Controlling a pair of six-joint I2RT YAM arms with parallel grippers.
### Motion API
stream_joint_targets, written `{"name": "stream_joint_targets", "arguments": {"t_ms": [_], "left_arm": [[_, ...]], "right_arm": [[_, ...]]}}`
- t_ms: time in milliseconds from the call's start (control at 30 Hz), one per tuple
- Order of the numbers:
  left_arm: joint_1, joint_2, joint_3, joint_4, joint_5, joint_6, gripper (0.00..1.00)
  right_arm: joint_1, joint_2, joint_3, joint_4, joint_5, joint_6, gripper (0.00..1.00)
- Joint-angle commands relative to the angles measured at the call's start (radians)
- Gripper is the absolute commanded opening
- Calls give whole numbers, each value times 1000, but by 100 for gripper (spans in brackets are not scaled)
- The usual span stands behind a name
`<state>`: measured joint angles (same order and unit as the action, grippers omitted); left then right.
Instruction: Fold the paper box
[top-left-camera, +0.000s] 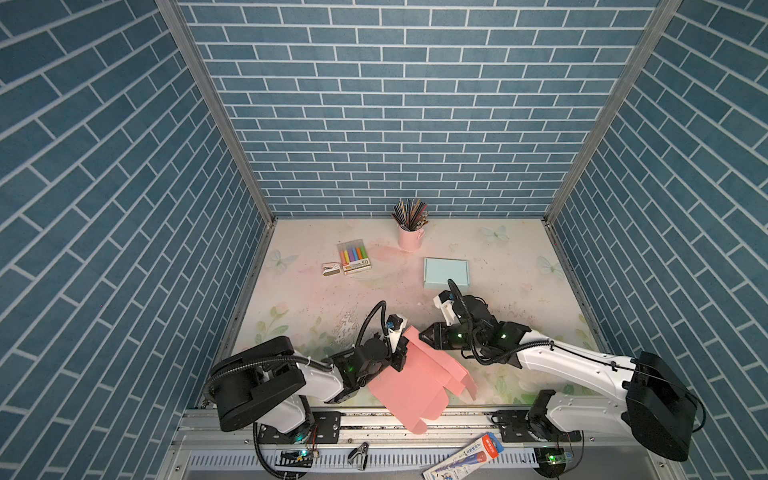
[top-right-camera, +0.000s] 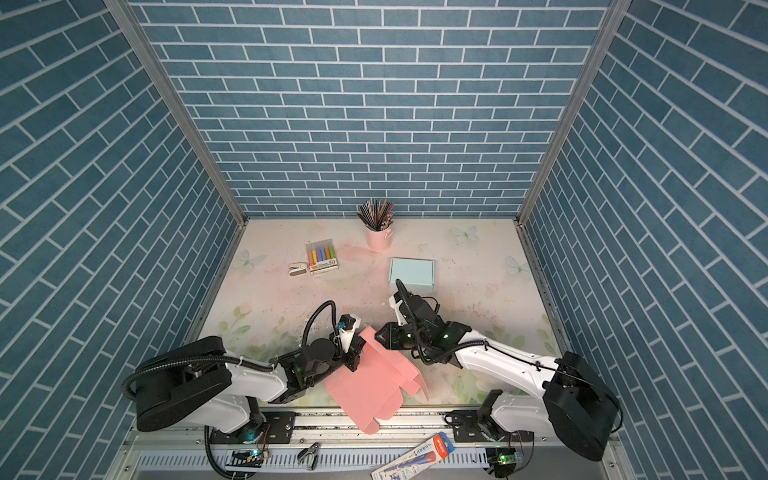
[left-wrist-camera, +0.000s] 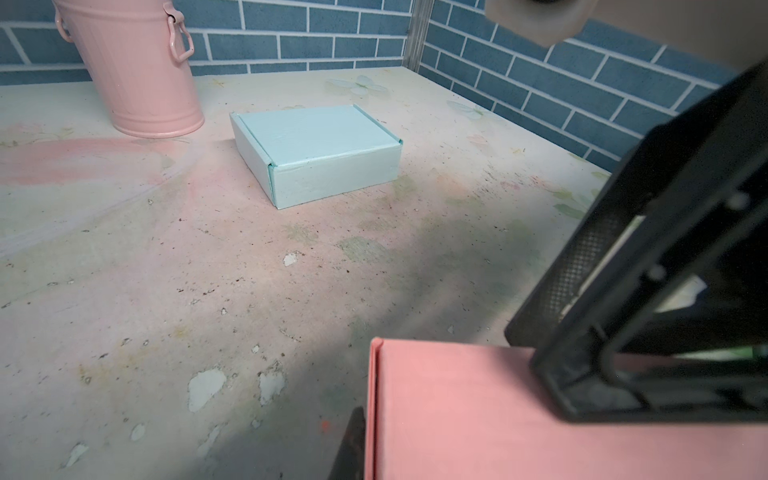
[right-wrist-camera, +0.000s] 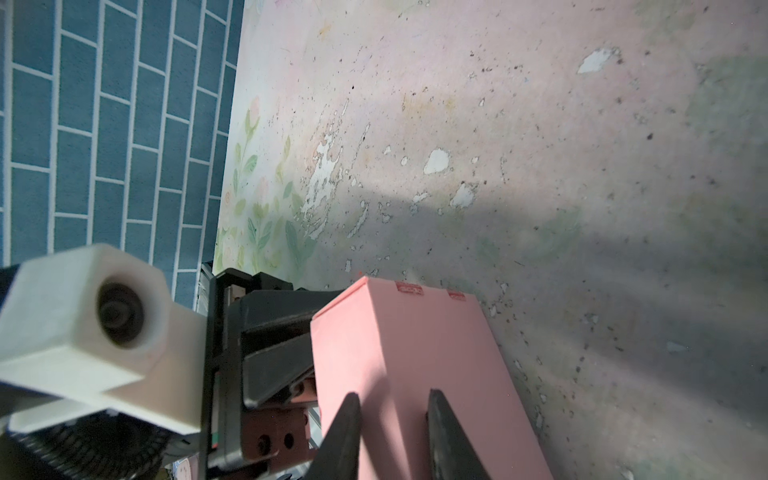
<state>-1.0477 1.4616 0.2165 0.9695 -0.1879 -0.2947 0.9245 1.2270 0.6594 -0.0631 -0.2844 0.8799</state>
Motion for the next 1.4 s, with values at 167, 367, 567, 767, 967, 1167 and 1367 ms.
{"name": "stream_joint_targets", "arguments": {"t_ms": [167, 367, 567, 767, 967, 1167, 1367], "left_arm": [[35, -76, -15, -49, -24, -79, 11], [101, -182, 16, -210, -21, -129, 12], [238, -330, 38, -359, 83, -210, 13], [306, -411, 101, -511, 114, -216, 14], [349, -385, 177, -624, 107, -262, 14], [369, -345, 199, -628, 97, -297, 12], [370, -333, 211, -619, 108, -306, 12]], "right_arm": [[-30, -53, 190, -258, 147, -149, 39], [-35, -104, 323, -373, 240, -261, 40], [-34, -134, 422, -454, 295, -336, 32], [-31, -132, 480, -460, 284, -391, 18], [3, -117, 517, -486, 344, -434, 4], [49, -64, 543, -536, 423, -469, 0], [59, -7, 543, -535, 456, -470, 0]]}}
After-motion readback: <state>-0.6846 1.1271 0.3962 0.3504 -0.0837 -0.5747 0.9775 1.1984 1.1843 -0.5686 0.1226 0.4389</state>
